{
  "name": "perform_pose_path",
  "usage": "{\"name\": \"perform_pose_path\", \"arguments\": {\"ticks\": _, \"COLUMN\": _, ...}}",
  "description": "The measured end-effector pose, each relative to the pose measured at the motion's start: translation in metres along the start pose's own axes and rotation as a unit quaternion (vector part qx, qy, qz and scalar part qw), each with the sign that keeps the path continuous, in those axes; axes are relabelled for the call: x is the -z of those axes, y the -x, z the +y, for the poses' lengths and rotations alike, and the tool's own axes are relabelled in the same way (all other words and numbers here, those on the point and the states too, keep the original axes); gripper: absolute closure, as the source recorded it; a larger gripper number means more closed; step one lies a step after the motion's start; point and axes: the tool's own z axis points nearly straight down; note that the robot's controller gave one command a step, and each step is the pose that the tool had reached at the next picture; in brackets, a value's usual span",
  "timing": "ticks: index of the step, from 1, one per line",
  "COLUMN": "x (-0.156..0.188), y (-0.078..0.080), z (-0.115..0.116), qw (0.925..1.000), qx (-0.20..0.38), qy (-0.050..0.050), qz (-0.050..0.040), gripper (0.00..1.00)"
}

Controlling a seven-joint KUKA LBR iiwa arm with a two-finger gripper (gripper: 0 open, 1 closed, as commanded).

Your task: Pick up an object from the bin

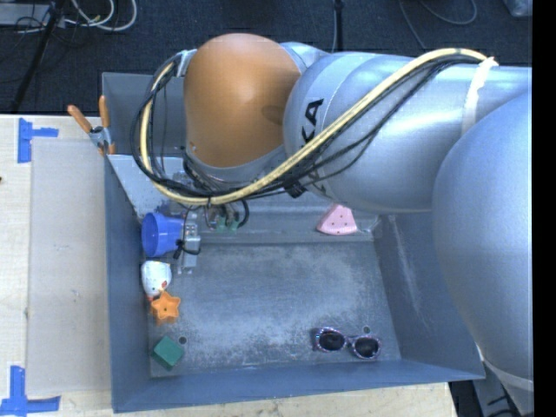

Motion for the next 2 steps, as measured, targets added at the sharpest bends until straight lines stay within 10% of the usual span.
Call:
{"name": "perform_pose_path", "arguments": {"ticks": 1, "x": 0.006, "y": 0.001, "z": -0.001, "qw": 1.0, "qx": -0.002, "qy": 0.001, "qz": -0.0036, "gripper": 0.0}}
{"name": "perform_pose_path", "arguments": {"ticks": 2, "x": -0.048, "y": -0.029, "z": -0.03, "qw": 0.9992, "qx": 0.039, "qy": 0.0, "qz": -0.002, "gripper": 0.0}}
